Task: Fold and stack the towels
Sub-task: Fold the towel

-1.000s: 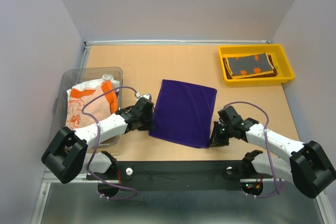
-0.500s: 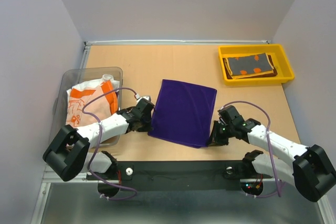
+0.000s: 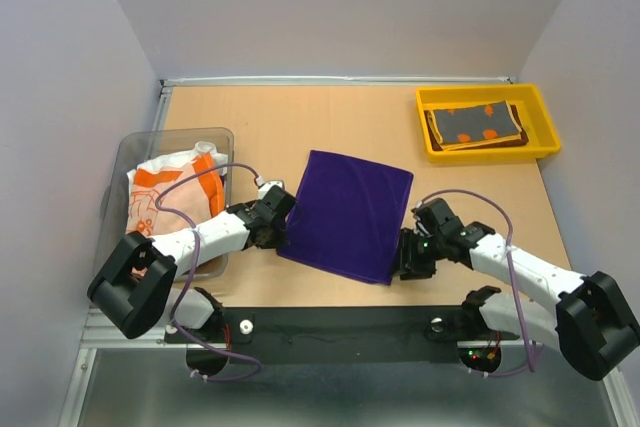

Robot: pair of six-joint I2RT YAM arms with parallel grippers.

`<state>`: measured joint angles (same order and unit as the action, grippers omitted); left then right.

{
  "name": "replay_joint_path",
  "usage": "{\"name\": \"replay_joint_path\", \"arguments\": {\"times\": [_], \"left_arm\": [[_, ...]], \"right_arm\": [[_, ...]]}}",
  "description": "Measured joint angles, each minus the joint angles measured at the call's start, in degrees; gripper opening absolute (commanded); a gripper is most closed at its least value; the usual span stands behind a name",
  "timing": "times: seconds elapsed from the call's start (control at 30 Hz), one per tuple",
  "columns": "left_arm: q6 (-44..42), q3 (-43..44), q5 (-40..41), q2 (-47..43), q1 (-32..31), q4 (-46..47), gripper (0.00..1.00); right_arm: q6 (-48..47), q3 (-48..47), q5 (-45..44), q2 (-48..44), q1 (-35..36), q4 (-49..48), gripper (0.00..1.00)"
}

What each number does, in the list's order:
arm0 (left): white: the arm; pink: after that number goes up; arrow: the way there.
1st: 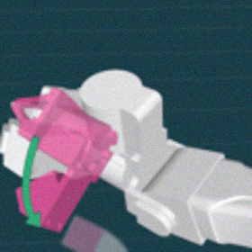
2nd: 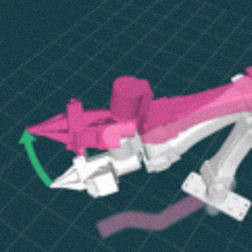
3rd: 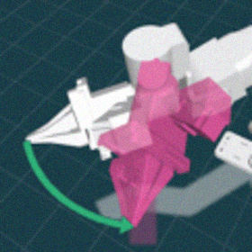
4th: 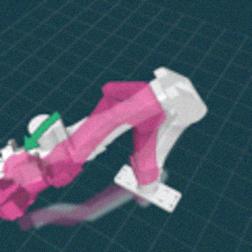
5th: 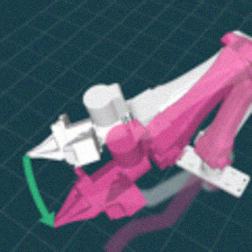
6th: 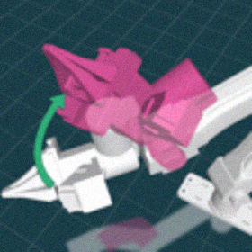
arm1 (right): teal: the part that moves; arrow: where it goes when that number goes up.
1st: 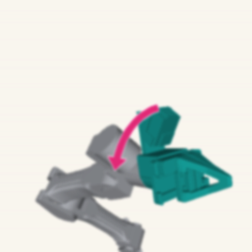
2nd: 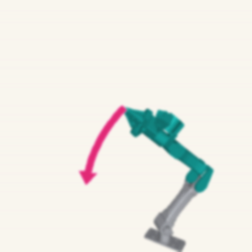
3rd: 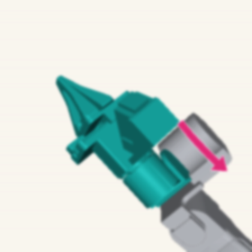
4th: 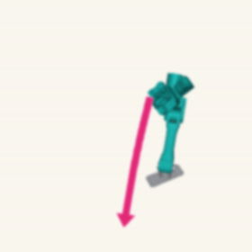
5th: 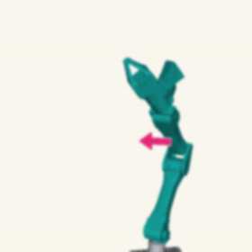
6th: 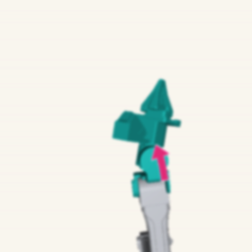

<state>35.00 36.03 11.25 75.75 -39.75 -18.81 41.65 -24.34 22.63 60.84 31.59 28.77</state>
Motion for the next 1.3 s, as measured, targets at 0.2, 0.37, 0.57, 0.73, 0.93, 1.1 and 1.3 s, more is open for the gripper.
{"name": "replay_joint_path", "arguments": {"times": [0.2,0.37,0.57,0.73,0.93,1.1,1.3], "left_arm": [[-0.1,0.0,0.0,0.0,0.0,0.0,0.00],[-0.5,0.1,0.0,0.0,0.0,-0.2,0.00],[-1.4,0.2,0.2,0.0,0.0,-0.4,0.00],[-1.9,0.5,0.3,0.3,0.0,-0.8,0.00],[-2.4,0.7,0.3,0.6,0.0,-0.8,0.00],[-2.6,0.7,0.4,0.7,0.0,-0.8,0.00],[-2.8,0.7,0.3,0.7,0.0,-0.8,0.00]], "right_arm": [[-4.9,-12.0,-10.9,1.6,-0.6,3.8,0.54],[-10.8,-20.5,-18.5,8.3,-7.1,2.6,0.54],[-16.1,-23.2,-21.1,17.1,-19.5,-2.4,0.52],[-19.0,-26.4,-20.7,25.4,-22.9,-7.3,0.44],[-21.8,-28.2,-19.1,31.8,-24.3,-14.5,0.43],[-24.1,-28.8,-17.7,35.4,-24.5,-19.5,0.43],[-25.0,-28.8,-14.8,36.9,-24.7,-23.5,0.42]]}}
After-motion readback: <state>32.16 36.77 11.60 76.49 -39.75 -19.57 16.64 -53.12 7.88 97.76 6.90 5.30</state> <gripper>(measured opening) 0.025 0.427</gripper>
